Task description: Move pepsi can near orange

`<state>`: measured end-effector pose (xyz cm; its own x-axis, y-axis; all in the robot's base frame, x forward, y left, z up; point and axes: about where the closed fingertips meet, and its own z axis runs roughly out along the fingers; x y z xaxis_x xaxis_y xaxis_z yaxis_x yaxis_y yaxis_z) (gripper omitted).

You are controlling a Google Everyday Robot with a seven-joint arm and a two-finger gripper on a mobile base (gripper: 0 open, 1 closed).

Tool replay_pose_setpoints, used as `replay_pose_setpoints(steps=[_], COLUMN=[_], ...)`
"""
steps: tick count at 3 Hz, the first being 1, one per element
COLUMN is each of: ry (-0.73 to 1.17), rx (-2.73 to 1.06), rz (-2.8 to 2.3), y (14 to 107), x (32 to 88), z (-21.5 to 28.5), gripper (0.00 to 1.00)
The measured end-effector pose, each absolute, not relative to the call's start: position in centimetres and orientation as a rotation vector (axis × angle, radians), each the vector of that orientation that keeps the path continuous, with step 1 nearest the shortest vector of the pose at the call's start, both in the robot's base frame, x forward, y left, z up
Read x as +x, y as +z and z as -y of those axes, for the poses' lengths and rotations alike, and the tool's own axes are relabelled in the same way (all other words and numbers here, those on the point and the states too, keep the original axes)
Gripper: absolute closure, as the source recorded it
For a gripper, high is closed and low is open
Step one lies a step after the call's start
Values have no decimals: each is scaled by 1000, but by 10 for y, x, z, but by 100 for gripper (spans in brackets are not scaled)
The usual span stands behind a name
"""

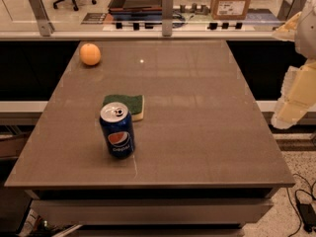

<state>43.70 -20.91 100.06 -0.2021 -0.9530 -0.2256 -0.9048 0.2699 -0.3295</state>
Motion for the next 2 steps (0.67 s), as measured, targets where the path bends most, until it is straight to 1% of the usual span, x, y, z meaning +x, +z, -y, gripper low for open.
replay_pose_setpoints(steps=[1, 2], ry=[-174, -106], rx=[-1685, -1654], rz=[-2167, -2126], y=[1001, 997], x=[437, 438], z=[209, 202], gripper=[0, 0])
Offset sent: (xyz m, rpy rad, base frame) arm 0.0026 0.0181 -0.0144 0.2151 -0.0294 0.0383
